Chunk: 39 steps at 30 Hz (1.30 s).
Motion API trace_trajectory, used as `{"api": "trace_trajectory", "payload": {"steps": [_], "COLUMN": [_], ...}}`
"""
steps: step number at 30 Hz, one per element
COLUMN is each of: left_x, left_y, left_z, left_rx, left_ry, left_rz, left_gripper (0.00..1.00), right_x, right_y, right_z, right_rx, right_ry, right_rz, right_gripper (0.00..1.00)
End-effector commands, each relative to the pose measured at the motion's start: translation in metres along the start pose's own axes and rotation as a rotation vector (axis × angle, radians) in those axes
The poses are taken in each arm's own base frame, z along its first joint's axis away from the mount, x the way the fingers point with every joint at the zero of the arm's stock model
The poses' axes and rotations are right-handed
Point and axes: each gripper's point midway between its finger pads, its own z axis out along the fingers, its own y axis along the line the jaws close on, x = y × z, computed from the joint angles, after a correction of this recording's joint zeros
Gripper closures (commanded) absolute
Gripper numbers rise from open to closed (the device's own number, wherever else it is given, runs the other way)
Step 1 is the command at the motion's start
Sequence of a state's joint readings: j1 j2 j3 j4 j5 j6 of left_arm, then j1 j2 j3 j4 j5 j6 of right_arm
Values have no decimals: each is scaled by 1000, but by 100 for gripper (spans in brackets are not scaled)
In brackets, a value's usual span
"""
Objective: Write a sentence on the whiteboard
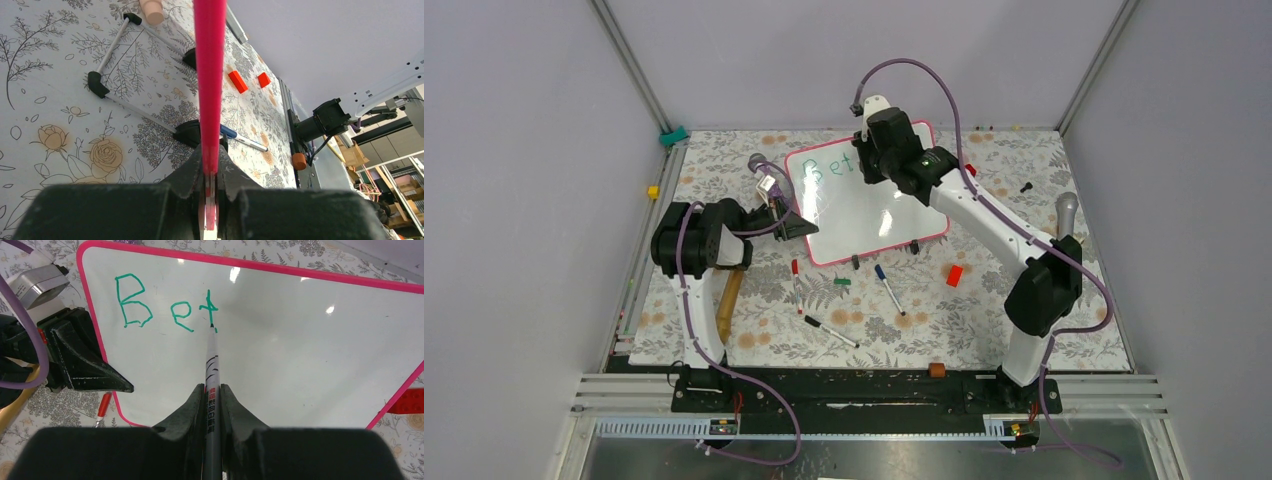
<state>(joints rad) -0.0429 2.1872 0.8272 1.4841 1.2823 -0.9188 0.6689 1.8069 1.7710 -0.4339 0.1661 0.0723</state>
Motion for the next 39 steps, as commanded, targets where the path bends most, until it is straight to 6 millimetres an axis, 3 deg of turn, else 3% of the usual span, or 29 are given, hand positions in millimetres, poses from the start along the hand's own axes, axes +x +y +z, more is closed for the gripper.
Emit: {"api": "trace_trajectory", "payload": {"steps": [1, 39], "left_x": [15, 16], "left_y": [1, 0], "left_z": [5, 4], "left_rx": [10, 10], "left_ry": [31, 33], "left_rz": [-56, -49], "left_gripper": [100, 100], "right_x": [-21, -11], "right_y": [-2, -13], "right_z": [-2, 22], "right_rx": [15, 98], "right_ry": [-51, -5], "right_rz": [9, -7], "right_gripper": [100, 100]}}
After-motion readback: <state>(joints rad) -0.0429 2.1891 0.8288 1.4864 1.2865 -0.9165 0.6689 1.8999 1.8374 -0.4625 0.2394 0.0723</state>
